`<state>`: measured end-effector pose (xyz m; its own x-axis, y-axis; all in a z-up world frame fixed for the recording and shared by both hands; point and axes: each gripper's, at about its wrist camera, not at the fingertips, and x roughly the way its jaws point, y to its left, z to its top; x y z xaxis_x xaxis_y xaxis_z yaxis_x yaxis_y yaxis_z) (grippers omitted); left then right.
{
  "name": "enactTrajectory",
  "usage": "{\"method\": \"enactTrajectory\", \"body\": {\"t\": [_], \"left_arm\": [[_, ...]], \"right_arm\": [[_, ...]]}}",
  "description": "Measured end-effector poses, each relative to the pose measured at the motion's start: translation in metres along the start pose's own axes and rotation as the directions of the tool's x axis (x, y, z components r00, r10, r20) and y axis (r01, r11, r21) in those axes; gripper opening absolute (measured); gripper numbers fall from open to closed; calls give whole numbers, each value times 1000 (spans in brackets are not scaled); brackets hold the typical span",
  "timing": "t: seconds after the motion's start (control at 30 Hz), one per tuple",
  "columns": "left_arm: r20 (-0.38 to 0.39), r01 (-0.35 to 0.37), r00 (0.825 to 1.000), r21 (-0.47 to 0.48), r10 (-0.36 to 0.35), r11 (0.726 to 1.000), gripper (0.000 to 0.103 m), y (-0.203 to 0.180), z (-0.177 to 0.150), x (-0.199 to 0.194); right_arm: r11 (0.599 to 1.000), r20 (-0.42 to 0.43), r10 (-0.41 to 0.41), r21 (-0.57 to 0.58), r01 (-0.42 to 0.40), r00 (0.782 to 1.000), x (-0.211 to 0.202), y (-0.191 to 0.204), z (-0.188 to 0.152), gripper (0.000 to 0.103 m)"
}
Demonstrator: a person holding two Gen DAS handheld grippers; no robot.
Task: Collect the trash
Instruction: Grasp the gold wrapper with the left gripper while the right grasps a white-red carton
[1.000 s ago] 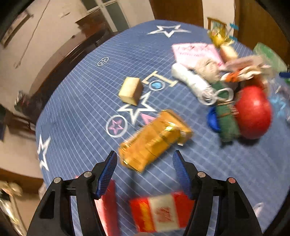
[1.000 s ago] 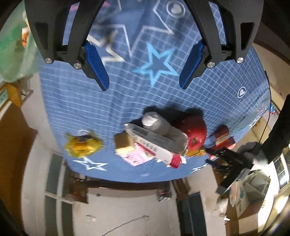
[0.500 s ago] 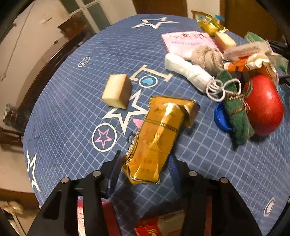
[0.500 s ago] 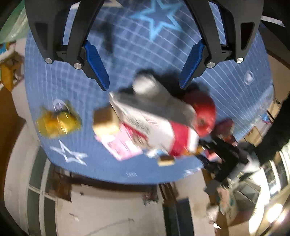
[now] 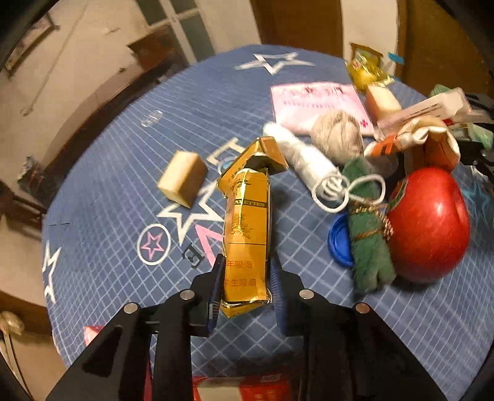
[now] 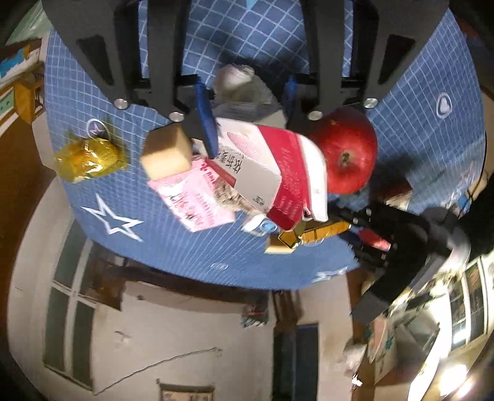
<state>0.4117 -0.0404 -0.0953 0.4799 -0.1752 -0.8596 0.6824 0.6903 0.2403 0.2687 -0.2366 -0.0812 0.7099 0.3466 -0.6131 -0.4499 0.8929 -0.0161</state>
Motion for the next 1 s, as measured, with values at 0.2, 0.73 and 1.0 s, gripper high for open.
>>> {"method": "enactTrajectory", "body": {"t": [0.2,0.73,1.0], "left_arm": [[98,-73,992,-130,86,989,29,-15,-15,-37],[351,-85,880,-546,320,834,30,-115,-89,-176],[395,-83,846,-567,359,819,30,-166,-105,-211]], "right_arm": [[995,102,-38,91,28,994,-41,0,-2,22],[976,219,-141,192,99,966,-118,44,-13,16],[982,221,-136,163,101,966,-132,73,-18,16]]}}
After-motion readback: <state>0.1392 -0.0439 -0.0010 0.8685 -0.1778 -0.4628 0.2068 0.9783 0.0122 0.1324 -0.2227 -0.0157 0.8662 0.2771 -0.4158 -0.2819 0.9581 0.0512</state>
